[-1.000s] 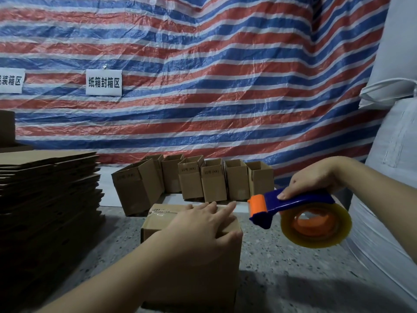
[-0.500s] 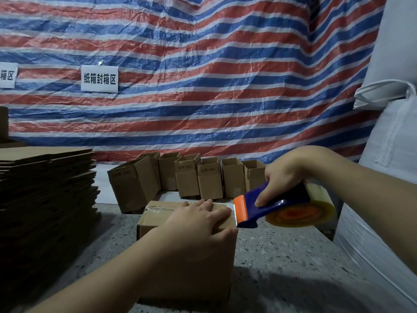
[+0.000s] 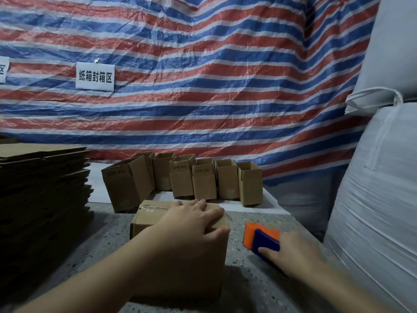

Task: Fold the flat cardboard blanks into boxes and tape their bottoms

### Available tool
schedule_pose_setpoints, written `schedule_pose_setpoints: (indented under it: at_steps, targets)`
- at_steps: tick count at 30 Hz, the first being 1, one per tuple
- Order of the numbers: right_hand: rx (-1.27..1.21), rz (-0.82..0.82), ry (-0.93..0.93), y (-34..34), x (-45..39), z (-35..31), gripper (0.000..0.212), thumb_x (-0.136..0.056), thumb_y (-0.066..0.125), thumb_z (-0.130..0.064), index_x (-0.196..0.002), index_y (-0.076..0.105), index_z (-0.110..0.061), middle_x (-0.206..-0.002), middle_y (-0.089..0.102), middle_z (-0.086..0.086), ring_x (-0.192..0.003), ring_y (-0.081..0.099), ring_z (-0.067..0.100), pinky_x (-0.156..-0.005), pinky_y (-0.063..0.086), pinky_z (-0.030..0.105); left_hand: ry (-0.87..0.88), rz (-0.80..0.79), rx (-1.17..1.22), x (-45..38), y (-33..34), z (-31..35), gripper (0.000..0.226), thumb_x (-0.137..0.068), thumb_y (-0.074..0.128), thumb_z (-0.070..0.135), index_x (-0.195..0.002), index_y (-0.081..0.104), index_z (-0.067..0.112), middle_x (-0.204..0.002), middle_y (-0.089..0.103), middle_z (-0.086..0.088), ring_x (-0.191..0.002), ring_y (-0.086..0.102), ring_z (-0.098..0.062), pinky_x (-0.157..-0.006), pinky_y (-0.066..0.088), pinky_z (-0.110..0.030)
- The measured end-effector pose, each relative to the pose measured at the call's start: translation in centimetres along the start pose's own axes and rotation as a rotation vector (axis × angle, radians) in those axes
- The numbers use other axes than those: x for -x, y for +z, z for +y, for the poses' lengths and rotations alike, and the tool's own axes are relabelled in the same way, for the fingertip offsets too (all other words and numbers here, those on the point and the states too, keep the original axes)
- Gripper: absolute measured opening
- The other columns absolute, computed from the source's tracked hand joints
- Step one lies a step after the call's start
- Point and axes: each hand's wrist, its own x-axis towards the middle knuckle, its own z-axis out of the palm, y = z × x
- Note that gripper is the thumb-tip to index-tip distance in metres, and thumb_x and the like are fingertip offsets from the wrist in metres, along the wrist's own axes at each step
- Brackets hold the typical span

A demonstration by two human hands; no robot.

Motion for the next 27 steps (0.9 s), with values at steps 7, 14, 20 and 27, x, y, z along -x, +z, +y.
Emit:
schedule_pose_setpoints:
  at_steps: [7,14,20,27]
  targets:
    - [-0.178,0.0,0.109,3.4,3.1,-2.8,0.049,-0.08,0.054,-0.079,-0.098,0.05,-0.033,-0.1,0.066,-0.01,-0.088,0.062,0.01,-0.064,0.042,0.027,-0.014,-0.02,-0.015,-0.2,0.0,-0.1,0.069,-0.09,0.015,0.077,-0.153,0.007,0.048,-0.164,0.017,-0.005,-0.15,0.016,-0.025,-0.118,0.012,-0.049]
    - [-0.023,-0.003,0.182,0.2,2.8,-4.1,0.072,-0.088,0.025,-0.082,-0.123,0.058,-0.03,-0.127,0.065,-0.005,-0.12,0.057,0.017,-0.109,0.033,0.046,-0.023,-0.015,0.0,0.0,-0.2,0.2,0.069,-0.092,0.018,0.076,-0.153,0.008,0.046,-0.164,0.016,-0.006,-0.151,0.014,-0.026,-0.119,0.012,-0.05]
    - [-0.744,0.099,-0.155,-4.3,3.7,-9.2,0.062,-0.104,0.024,-0.054,-0.16,0.02,-0.027,-0.167,0.017,-0.011,-0.152,0.011,0.005,-0.125,0.01,0.035,-0.028,-0.023,-0.03,-0.3,-0.3,0.3,0.067,-0.096,0.02,0.07,-0.155,0.012,0.04,-0.163,0.02,-0.009,-0.15,0.018,-0.027,-0.119,0.016,-0.051]
    - [-0.869,-0.009,-0.069,-3.8,3.6,-12.4,0.065,-0.103,0.028,-0.06,-0.159,0.021,-0.028,-0.162,0.034,-0.002,-0.15,0.025,0.02,-0.124,0.02,0.046,-0.02,-0.016,-0.059,-0.6,0.0,0.3,0.065,-0.099,0.029,0.061,-0.156,0.011,0.038,-0.163,0.021,-0.011,-0.15,0.018,-0.028,-0.119,0.016,-0.051]
